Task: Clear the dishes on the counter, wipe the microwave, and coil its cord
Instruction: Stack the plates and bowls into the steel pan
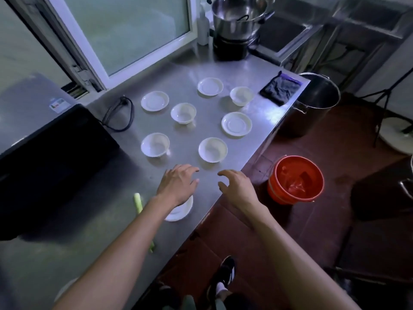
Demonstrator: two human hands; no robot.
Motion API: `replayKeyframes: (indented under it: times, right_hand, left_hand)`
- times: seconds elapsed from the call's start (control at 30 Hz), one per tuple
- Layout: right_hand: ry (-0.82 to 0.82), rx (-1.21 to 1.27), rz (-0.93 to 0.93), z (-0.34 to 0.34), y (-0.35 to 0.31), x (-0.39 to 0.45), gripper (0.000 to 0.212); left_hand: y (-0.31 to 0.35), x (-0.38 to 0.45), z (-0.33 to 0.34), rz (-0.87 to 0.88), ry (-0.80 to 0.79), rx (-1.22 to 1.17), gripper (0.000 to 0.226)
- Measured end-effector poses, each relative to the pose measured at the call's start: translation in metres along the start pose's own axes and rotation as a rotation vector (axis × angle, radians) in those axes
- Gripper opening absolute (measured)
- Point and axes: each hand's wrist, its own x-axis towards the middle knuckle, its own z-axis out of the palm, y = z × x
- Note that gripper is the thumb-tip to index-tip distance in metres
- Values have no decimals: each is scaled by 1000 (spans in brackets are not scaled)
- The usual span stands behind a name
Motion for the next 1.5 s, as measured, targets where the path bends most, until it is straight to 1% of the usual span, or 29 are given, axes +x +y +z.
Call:
replayKeyframes:
  times: [0.23, 0.47, 0.67, 0.8, 1.07, 1.13, 1.2, 1.33, 1.5]
  right_hand:
    - [-56, -50, -69, -20, 23, 38, 36]
    - [-133, -140, -113, -12, 28, 86, 47]
    - [-205, -293, -170, 0, 25, 137, 62]
    - [-268, -368, -185, 12, 26, 162, 78]
    - [-362, -411, -232, 34, 26, 193, 106]
    - [-397, -435, -250, 38, 26, 202, 110]
    - [-404, -445, -283, 39, 26, 210, 108]
    - [-364, -418, -351, 36, 19, 231, 96]
    - [-333, -371, -414, 34, -4, 260, 94]
  left_hand:
    - [20, 31, 1, -60, -8, -4, 42]
    - [3, 63, 11, -119, 16, -56, 45]
    - [-22, 97, 22, -169, 30, -123, 44]
    - [-34, 116, 27, -181, 14, -145, 44]
    - [-48, 141, 30, -232, 9, -158, 41]
    - [-51, 146, 29, -267, 22, -150, 40]
    - [-51, 149, 28, -301, 43, -151, 39]
    - [-53, 153, 22, -345, 74, -164, 38]
    - [-69, 150, 14, -440, 109, -154, 41]
